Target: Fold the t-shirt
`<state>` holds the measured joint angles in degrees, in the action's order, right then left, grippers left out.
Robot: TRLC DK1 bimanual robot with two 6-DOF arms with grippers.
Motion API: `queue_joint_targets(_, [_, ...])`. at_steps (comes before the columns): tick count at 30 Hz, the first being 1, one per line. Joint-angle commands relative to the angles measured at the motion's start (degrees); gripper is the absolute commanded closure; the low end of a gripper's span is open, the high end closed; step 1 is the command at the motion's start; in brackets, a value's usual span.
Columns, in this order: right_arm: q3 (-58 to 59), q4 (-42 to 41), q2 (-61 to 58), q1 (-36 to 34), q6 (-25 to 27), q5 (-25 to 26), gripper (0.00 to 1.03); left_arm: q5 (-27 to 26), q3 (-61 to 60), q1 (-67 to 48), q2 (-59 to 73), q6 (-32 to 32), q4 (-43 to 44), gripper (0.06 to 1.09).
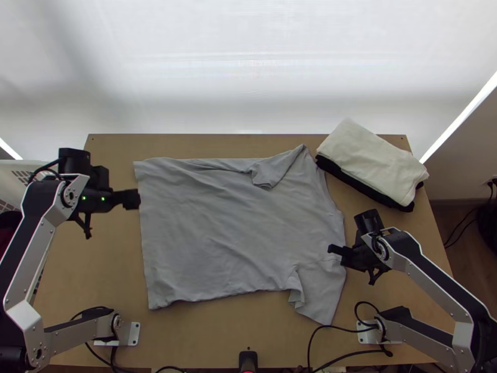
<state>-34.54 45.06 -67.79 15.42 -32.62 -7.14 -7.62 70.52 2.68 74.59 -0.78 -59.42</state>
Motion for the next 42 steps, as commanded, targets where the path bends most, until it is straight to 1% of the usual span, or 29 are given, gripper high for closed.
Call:
queue_joint_targets(1, [0.6, -0.2, 0.7, 0.8, -1.4, -0.3, 1.0, -0.6, 1.0, -2.7, -1.6, 7.9, -7.5, 0.11])
queue_joint_targets(3, [0.4, -0.2, 0.7, 0.8, -1.6, -0.3, 1.0, -0.5, 0.2, -6.5, -2.1, 11.0, -14.8, 0.11])
queue_joint_targets(4, [0.3, -0.2, 0.7, 0.8, -1.7, -0.3, 1.0, -0.5, -1.3, -7.7, -3.0, 12.0, -16.4, 0.11])
queue_joint_targets(7, [-0.1, -0.2, 0.9, 0.7, -1.7, -0.2, 1.0, -0.6, -6.4, -11.9, -6.4, 13.2, -16.6, 0.11])
queue_joint_targets(13, [0.1, -0.2, 1.5, 0.2, -1.7, -0.2, 1.0, 0.2, -12.9, -24.5, -12.0, 13.6, -21.0, 0.11])
queue_joint_targets(19, [-0.3, -0.3, 1.5, 0.1, -1.7, -0.2, 1.0, 5.3, -17.6, -35.5, -14.6, 11.4, -24.3, 0.11])
queue_joint_targets(22, [-0.3, -0.3, 1.3, 0.1, -1.7, -0.2, 1.0, 7.2, -20.0, -40.2, -15.1, 10.7, -24.9, 0.11])
queue_joint_targets(24, [-0.5, -0.3, 1.3, 0.1, -1.7, -0.2, 1.0, 9.6, -21.7, -43.0, -15.0, 10.3, -24.8, 0.11])
queue_joint_targets(26, [-0.6, -0.3, 1.2, 0.1, -1.7, -0.2, 1.0, 10.3, -23.1, -44.1, -14.3, 10.4, -24.7, 0.11])
queue_joint_targets(31, [-0.7, -0.3, 1.2, 0.0, -1.6, -0.2, 1.0, 10.3, -24.6, -45.6, -11.7, 10.7, -23.4, 0.11])
queue_joint_targets(33, [-0.7, -0.3, 1.2, -0.5, -1.4, -0.2, 1.0, 9.2, -24.6, -46.8, -9.5, 9.5, -22.3, 0.11])
queue_joint_targets(36, [-0.9, -0.3, 1.2, -1.0, -1.2, -0.2, 1.0, 9.2, -24.9, -49.8, -6.0, 7.0, -21.8, 0.11])
queue_joint_targets(42, [-0.9, -0.3, 1.4, -1.5, -1.2, -0.2, 1.0, 9.2, -25.8, -52.4, -2.1, 7.0, -18.9, 0.11])
